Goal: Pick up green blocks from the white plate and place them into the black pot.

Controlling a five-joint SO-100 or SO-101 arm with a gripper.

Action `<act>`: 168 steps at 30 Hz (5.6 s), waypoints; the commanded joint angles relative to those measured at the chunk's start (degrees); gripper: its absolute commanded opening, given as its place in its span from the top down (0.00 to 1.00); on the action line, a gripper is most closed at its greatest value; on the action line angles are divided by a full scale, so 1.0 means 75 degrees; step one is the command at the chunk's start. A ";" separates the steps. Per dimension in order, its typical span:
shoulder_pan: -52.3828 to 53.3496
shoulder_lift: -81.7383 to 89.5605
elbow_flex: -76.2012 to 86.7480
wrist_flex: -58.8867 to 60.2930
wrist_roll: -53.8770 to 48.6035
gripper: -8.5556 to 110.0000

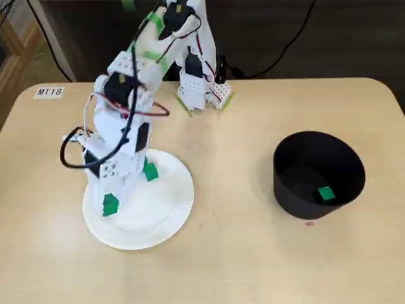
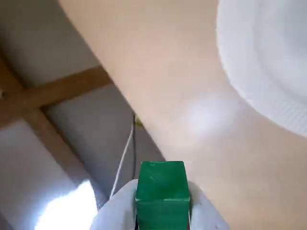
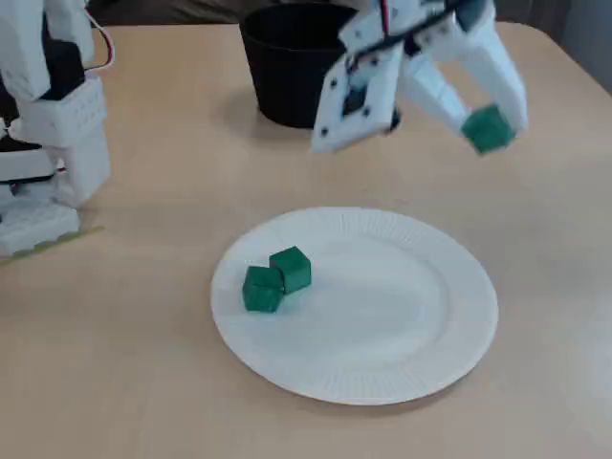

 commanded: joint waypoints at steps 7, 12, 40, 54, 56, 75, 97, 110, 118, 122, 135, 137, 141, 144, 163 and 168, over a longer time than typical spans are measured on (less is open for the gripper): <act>-0.4172 0.4723 0.3363 -0.1055 -0.0117 0.95; -0.5742 0.5684 0.5461 -0.2063 -0.0434 0.95; -0.6750 0.3703 0.5156 -0.2426 -0.2836 0.67; -0.3480 0.3574 0.3176 0.1207 -0.1629 0.95; -0.2566 0.3621 0.3176 0.1816 -0.1055 0.95; 0.1863 0.3082 0.4723 0.3387 0.1324 0.93; 0.1781 0.1922 0.5367 0.1852 0.0680 0.70; 0.1746 0.0949 0.5379 0.0562 0.0645 0.77; 0.1770 0.0633 0.5449 -0.0316 0.0527 0.95; 0.1523 0.1711 0.5262 -0.0539 0.0469 0.95; -0.2824 0.6668 0.5648 -0.0762 0.1523 0.95; -0.3867 0.7160 0.6340 -0.1312 0.1559 0.95; -0.5332 0.7781 0.8098 -0.3246 0.1254 0.95; -0.5918 0.7828 0.8848 -0.4066 0.0727 0.95; -0.6738 0.3879 0.6574 -0.4137 -0.1805 0.92; -0.6527 0.3809 0.6199 -0.3492 -0.2238 0.67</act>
